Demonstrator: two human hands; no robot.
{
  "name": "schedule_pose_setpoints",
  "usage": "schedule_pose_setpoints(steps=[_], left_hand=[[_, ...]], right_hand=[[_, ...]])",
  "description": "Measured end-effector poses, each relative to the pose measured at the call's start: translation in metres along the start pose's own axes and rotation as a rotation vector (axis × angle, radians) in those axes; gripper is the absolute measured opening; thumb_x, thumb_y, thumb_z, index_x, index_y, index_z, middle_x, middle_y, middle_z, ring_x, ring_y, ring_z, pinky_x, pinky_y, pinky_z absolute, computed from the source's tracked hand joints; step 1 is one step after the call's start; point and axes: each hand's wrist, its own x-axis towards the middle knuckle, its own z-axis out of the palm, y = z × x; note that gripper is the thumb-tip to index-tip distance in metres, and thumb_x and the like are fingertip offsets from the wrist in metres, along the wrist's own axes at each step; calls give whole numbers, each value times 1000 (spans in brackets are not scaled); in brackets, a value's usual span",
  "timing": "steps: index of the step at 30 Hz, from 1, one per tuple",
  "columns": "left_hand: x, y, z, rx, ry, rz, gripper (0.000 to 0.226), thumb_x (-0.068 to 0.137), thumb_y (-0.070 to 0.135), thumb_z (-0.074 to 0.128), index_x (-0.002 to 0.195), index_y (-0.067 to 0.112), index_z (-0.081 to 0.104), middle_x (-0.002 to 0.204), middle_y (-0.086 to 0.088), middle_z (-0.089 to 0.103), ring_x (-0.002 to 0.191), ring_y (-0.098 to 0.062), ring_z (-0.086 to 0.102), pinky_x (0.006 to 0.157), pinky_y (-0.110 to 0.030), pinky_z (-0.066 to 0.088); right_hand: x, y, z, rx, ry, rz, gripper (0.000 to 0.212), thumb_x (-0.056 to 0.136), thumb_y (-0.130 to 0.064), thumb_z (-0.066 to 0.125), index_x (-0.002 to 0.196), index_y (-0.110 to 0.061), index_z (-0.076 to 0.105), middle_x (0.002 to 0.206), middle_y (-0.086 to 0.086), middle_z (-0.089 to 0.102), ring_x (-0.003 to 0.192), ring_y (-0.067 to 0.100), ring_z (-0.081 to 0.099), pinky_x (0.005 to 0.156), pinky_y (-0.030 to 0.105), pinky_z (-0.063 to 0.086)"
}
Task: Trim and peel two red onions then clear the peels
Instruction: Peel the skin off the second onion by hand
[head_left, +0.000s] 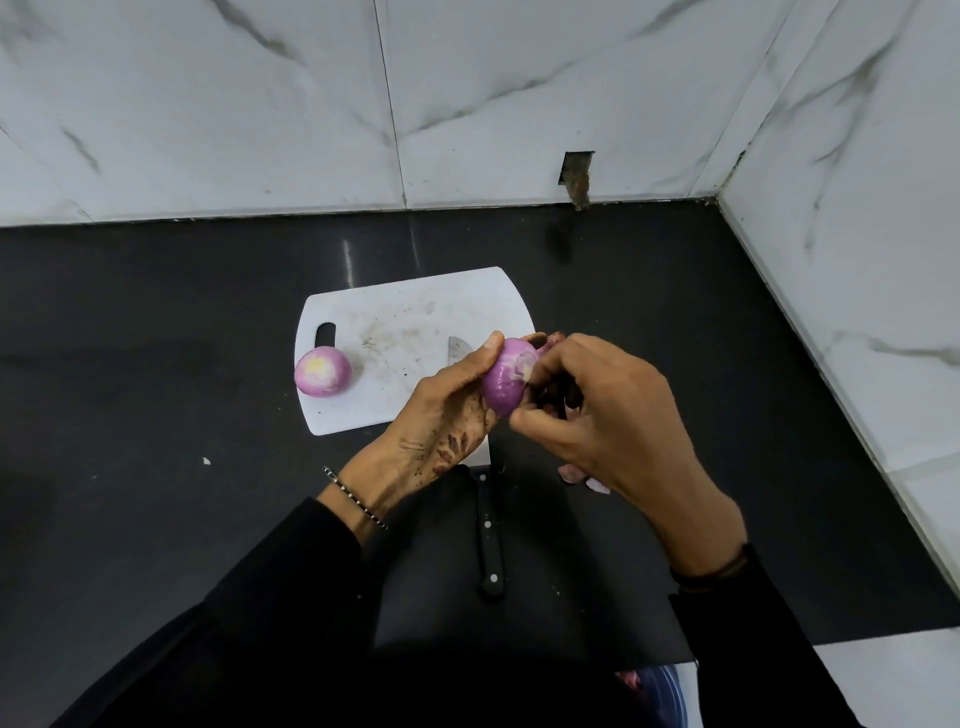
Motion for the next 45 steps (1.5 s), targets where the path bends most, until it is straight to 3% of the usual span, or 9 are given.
schedule_pose_setpoints(steps=[6, 10, 14, 19, 22, 31, 34, 38, 45], left_hand=[[2, -3, 2, -3, 63, -16, 52, 100, 35, 49, 137, -2, 53, 137, -20, 60, 127, -30, 58, 112, -40, 43], [4, -2, 7, -122, 134, -10, 54, 98, 35, 52, 134, -4, 54, 130, -21, 63, 109, -30, 67, 93, -39, 57], [8, -2, 10, -153, 148, -33, 71, 97, 44, 53, 144, -8, 42, 125, -23, 62, 101, -30, 68, 87, -38, 57], [7, -1, 17, -222, 152, -52, 62, 84, 46, 55, 122, -4, 54, 98, -21, 74, 85, -31, 74, 78, -38, 63], [6, -1, 20, -257, 131, -68, 61, 84, 45, 55, 115, -6, 57, 96, -22, 74, 84, -29, 75, 72, -34, 62], [12, -2, 19, -454, 93, -142, 83, 84, 48, 69, 140, -9, 46, 138, -25, 56, 122, -32, 62, 108, -39, 47], [11, -2, 19, -501, 84, -159, 87, 83, 45, 73, 144, -8, 42, 143, -27, 51, 133, -33, 53, 117, -40, 37], [10, -4, 22, -517, 97, -169, 87, 86, 47, 72, 145, -9, 41, 148, -26, 46, 137, -34, 49, 117, -40, 37], [10, -2, 15, -533, 120, -213, 82, 91, 45, 70, 146, -8, 40, 150, -25, 44, 138, -32, 47, 115, -40, 39]], right_hand=[[-12, 3, 15, 123, 125, 80, 31, 80, -43, 63, 84, -13, 60, 81, -3, 59, 70, 14, 56, 57, 35, 51], [-20, 6, 11, 267, 155, 254, 24, 86, -38, 52, 81, -14, 53, 75, -6, 53, 63, 15, 57, 52, 40, 49], [-26, 13, 8, 256, 198, 326, 32, 95, -35, 39, 78, -12, 51, 70, -7, 48, 62, 15, 48, 56, 28, 40], [-25, 15, 7, 222, 238, 351, 12, 97, -20, 64, 109, -19, 64, 97, -11, 62, 85, 1, 61, 67, 11, 47], [-25, 9, 5, 367, 288, 416, 8, 100, -17, 62, 106, -15, 67, 86, -13, 66, 75, 0, 65, 58, 7, 47], [-16, -5, 12, 483, 329, 435, 16, 102, -27, 56, 100, -15, 67, 83, -12, 65, 74, 10, 69, 53, 23, 56], [-9, -9, 12, 501, 355, 477, 26, 99, -36, 56, 97, -13, 67, 77, -11, 65, 70, 2, 67, 55, 12, 50], [-2, -11, 15, 426, 309, 512, 41, 81, -66, 58, 90, -26, 60, 75, -15, 61, 71, 0, 61, 61, 12, 48], [-6, -4, 16, 573, 227, 556, 24, 88, -49, 67, 96, -27, 65, 85, -12, 67, 79, 14, 68, 58, 32, 59]])
